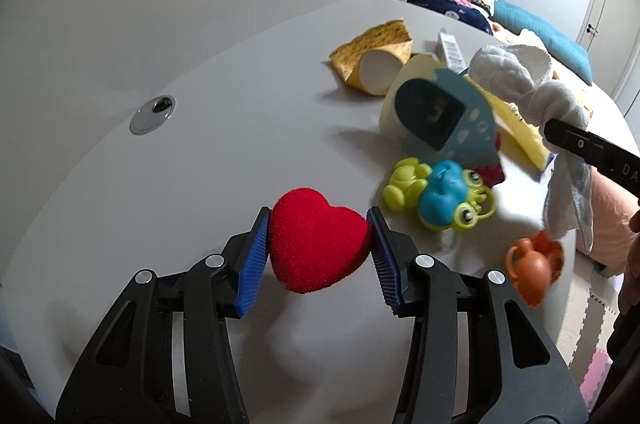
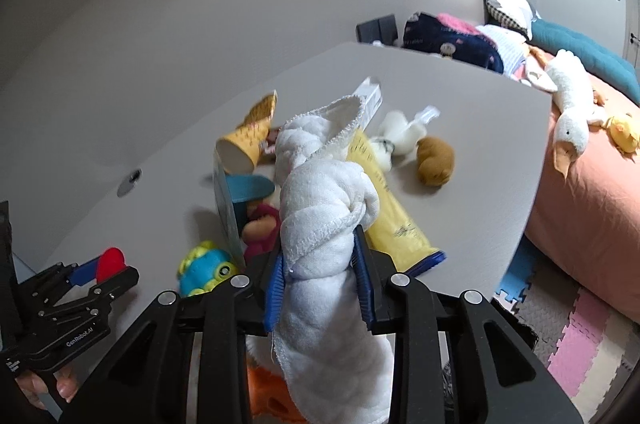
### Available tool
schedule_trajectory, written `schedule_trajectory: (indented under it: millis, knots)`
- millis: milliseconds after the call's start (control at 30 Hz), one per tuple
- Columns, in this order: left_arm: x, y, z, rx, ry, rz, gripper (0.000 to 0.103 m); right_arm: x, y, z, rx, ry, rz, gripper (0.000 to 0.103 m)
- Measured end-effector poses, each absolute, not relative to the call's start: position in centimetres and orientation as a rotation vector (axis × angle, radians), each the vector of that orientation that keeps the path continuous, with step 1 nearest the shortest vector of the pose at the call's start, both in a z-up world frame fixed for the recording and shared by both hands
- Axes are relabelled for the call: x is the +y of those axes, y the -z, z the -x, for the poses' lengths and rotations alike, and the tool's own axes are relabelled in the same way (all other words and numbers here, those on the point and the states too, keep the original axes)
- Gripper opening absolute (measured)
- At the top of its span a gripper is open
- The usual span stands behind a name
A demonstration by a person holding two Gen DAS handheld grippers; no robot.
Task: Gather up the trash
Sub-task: 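Grasp the red heart plush with the left gripper while the right gripper grasps the white towel, then carry heart and towel down to the black bin and open both grippers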
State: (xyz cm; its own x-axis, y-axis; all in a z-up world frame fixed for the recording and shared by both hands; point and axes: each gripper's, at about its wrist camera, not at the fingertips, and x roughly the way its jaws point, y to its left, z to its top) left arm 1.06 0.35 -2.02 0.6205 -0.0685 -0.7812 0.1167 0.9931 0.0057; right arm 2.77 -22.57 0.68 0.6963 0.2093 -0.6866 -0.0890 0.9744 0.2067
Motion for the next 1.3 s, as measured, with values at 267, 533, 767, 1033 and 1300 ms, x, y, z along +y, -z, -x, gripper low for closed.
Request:
schedule_trajectory:
  millis: [267, 533, 767, 1033, 1300]
  knots:
    - [-1.9, -1.2, 0.0, 0.830, 0.144, -0.071, 0.047, -25.4, -3.1, -0.6, 0.724, -0.128, -0.190, 0.032]
    - [-7.0, -2.9, 1.6, 0.800, 0.245, -0.077, 0.047, -30.0, -4.2, 2.4, 0.693, -0.060, -0.211, 0.032]
    - [-12.5, -3.1, 2.5, 0.784, 0.354, -0.102, 0.047, -34.0, -4.1, 5.3, 0.683, 0.019, -0.239, 0.032]
    - [-19.0, -2.6, 3.2, 0.791, 0.487, -0.144, 0.047, -39.5, -3.6, 8.3, 0.677, 0.133, -0.277, 0.032]
    - [-25.7, -1.4, 4.4, 0.812, 0.592, -0.222, 0.047, -44.2, -2.5, 10.4, 0.686, 0.231, -0.320, 0.033]
